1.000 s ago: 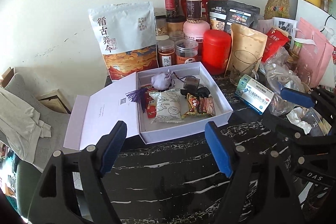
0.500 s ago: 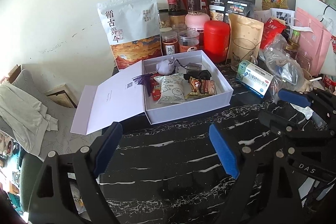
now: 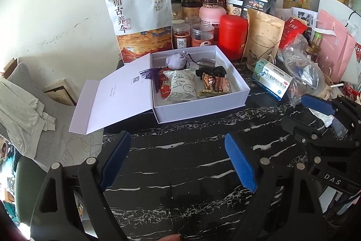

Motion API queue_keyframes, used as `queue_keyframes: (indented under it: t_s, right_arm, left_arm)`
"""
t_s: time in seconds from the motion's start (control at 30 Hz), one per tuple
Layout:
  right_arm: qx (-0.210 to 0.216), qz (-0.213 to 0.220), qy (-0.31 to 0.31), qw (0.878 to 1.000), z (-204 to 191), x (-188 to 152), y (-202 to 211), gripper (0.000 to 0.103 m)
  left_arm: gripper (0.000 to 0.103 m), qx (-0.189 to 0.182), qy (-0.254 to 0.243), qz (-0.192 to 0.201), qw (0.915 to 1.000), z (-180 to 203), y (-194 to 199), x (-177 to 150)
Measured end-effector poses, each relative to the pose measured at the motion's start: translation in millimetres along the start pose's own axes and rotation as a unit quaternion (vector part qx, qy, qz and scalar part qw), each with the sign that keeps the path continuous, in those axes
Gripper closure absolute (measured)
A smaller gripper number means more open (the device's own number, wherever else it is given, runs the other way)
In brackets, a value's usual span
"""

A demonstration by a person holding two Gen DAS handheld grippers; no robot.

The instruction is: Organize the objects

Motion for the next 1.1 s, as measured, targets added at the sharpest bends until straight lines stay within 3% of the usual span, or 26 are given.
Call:
queue_keyframes:
  t_s: [1.1]
  right_arm:
    - [-0.002,-0.002,0.0,1.0,3.8,-3.7,-0.2,0.044]
  left_arm:
    - [0.019,-0.006,-0.007,-0.01,0.9999,7.4,-2.5,-4.4]
Point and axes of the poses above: each gripper's, at about its wrist camera, not at the fingertips, and y roughly against the way its jaws point, z to its right, x to its top, the point moved 4 cm from there along -y, roughly the way its jaws point, and after that the axes turned 8 degrees about z, right-handed, at the moved point
